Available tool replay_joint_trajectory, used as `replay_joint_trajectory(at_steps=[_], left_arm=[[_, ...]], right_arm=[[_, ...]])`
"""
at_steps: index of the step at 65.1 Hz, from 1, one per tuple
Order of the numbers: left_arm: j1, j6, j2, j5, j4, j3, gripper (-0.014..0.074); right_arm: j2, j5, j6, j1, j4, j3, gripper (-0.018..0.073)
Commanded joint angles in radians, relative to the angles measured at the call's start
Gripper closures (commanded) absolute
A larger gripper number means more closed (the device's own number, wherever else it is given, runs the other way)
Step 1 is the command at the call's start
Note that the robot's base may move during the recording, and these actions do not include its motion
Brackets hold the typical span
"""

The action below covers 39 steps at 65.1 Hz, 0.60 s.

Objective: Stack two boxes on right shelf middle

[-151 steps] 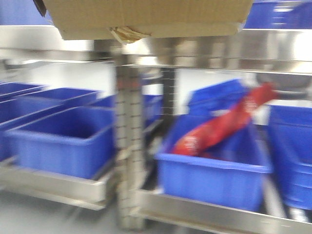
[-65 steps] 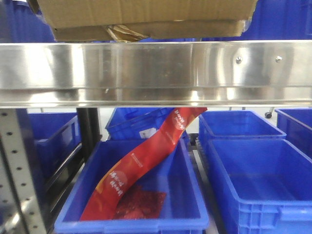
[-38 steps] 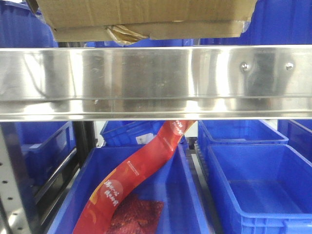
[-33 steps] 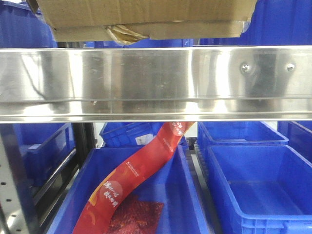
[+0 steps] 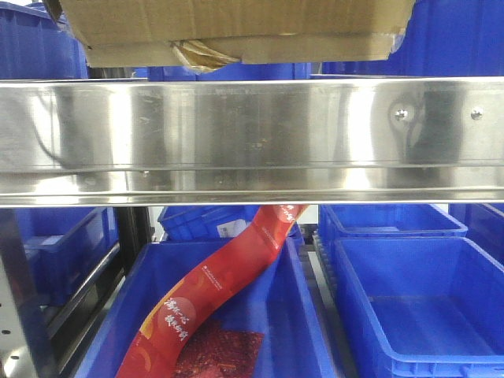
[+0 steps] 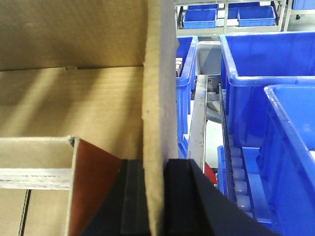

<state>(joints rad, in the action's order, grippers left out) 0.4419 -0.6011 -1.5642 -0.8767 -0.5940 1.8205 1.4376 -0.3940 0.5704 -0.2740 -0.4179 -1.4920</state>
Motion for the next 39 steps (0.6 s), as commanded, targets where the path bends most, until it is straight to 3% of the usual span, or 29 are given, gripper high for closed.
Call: replay_joint_trajectory(at_steps=[1,13,22,25,31,34,39], left_arm=[[-0.002,0.000,0.012,0.036,-0.019,0.009,0.0707],[-0.002,0.000,0.012,0.036,-0.019,0.009,0.0707],[-0.007,0.000,0.012,0.030,-0.001,0.009,0.0707],[-0.029,0.007,0.012,0.020,0.046,0.009,0.0707],[-0.086,0.137,0.009,0.029,0.207,0.009,0.0707],[-0.114,0.203,0.009,0.037,0.276,0.009,0.0707],[-0.153,0.240,0.009,0.041,0.329,0.009,0.0707]], right_arm=[[-0.015,0.074,0.004,0.002,-0.006,-0.014,0.0711],[-0.015,0.069,0.004,0.002,-0.002,-0.014,0.0711],[-0.015,-0.007,0.004,-0.010,0.114,-0.014,0.0711],[-0.015,-0.049,0.004,-0.029,0.116,-0.014,0.0711],[-0.013,-0.103,0.007,-0.097,0.103,-0.014,0.0690],[-0.008,-0.108,0.040,-0.127,0.057,-0.014,0.0691],[0.007,-0.119,0.166,-0.167,-0.063,-0.020,0.0690]])
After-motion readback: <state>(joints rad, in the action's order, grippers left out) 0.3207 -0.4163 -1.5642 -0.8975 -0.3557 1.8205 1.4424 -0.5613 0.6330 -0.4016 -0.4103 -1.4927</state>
